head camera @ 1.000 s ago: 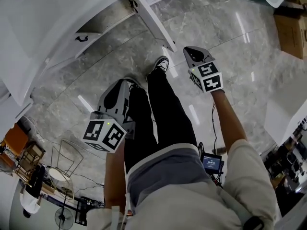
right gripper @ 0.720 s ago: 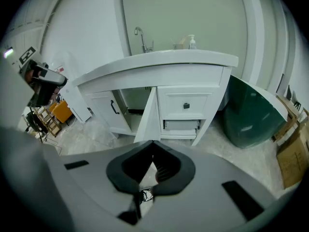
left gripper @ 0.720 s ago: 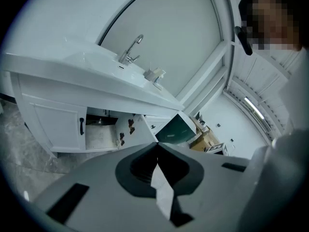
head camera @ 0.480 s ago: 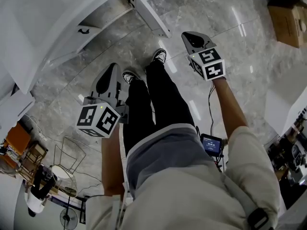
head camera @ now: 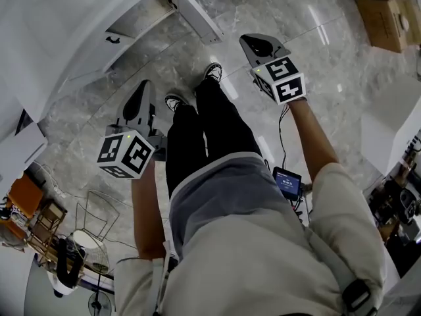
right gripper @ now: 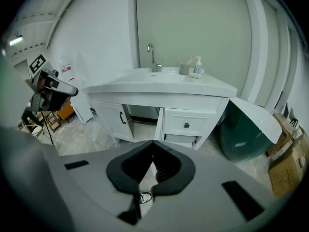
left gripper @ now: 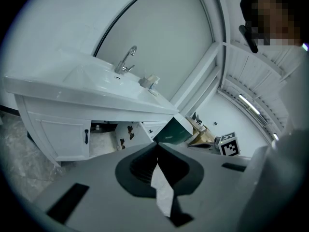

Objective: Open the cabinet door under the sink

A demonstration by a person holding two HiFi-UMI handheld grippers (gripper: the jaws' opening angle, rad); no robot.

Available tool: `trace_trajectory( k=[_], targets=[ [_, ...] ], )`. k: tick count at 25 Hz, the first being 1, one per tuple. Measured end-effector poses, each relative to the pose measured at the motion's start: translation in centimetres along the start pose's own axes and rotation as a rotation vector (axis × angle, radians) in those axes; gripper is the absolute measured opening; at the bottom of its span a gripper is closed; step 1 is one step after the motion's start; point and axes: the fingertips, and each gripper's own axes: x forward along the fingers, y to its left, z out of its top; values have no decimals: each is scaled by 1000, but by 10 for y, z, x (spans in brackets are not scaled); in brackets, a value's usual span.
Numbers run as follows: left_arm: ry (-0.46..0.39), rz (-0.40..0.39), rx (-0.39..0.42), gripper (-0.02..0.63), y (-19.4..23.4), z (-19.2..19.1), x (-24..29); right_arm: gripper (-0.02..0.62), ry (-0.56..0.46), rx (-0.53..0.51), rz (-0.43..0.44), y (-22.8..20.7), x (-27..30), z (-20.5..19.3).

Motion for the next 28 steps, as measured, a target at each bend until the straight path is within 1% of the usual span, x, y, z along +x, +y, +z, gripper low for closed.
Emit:
trace_trajectory(
  k=[8,14,18,23,28],
  targets=[
    [-25,5,9,-1,-11,9,-37,12,-42,-16,19,34,-29,28],
    [-39,11,12,-2,-9,14,-64,12,-63,8,34,61,-40,50],
    [-61,35,3,-2,-5,17,-85,12,-87,33,52,82,-51,66],
    [-76,70,40,-2,3,20,-110,12,-119,87,91,106,-71,84],
    [-109,110,30,-2,14,27,-135,12,-138,87,93,122,-85,95]
  ],
)
